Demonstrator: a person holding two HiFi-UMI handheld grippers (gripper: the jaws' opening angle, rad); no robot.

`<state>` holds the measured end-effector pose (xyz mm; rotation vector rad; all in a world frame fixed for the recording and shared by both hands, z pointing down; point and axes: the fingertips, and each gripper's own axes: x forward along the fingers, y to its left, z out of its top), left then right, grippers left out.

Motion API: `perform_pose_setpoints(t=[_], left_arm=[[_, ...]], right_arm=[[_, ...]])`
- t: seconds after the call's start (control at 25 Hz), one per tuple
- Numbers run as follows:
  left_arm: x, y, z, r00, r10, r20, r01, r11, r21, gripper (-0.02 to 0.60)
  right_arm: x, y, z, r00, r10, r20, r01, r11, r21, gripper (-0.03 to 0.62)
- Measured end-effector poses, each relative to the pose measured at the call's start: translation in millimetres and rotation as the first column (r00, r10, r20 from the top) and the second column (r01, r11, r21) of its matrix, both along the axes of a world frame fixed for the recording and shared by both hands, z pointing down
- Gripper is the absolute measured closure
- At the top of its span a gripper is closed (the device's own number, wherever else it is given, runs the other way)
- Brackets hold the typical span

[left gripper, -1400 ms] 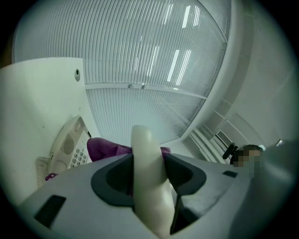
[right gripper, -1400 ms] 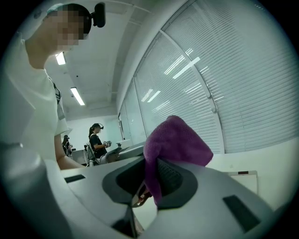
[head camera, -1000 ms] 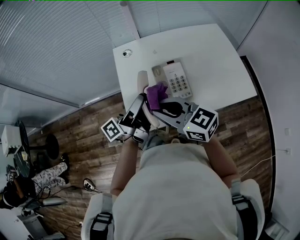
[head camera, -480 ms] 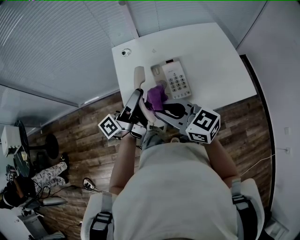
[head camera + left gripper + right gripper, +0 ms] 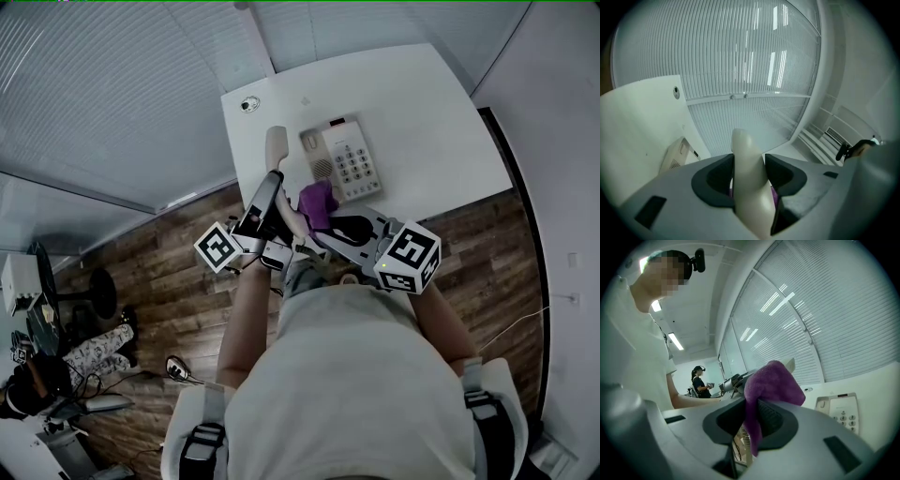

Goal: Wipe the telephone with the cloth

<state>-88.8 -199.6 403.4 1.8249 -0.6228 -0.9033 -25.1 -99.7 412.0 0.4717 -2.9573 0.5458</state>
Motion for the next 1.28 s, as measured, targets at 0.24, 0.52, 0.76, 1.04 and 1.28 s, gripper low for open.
perform_pose_setpoints(t=[0.24, 0.52, 0.76, 1.04, 1.28], left_arm=[[0.8, -5.4, 4.3, 0.999, -0.011, 0.036, 0.012, 1.000, -0.012, 0.357], [8.4, -16.9, 26.5, 0.984, -0.033, 0.177, 0.041, 0.998, -0.045, 0.357], [11.7, -26.6, 57.2, 0.942, -0.040, 0.332, 0.078, 0.992, -0.102, 0.357], [26.1, -40.1, 89.1, 0.883, -0.014, 0.470, 0.098, 0.983, -0.154, 0.357], [38.6, -51.6, 106.8, 0.850, 0.001, 0.526, 0.115, 0.976, -0.186, 0.359]], right_arm=[[5.9, 2.3, 10.6, 0.999, 0.021, -0.029, -0.021, 1.000, -0.018, 0.516], [29.4, -9.6, 23.9, 0.990, 0.122, -0.065, -0.123, 0.992, -0.024, 0.516], [58.2, -25.6, 24.2, 0.969, 0.233, -0.081, -0.235, 0.972, -0.018, 0.516], [84.8, -43.5, 22.9, 0.947, 0.307, -0.096, -0.308, 0.951, -0.001, 0.516], [94.9, -51.9, 19.4, 0.940, 0.327, -0.093, -0.328, 0.945, 0.002, 0.516]])
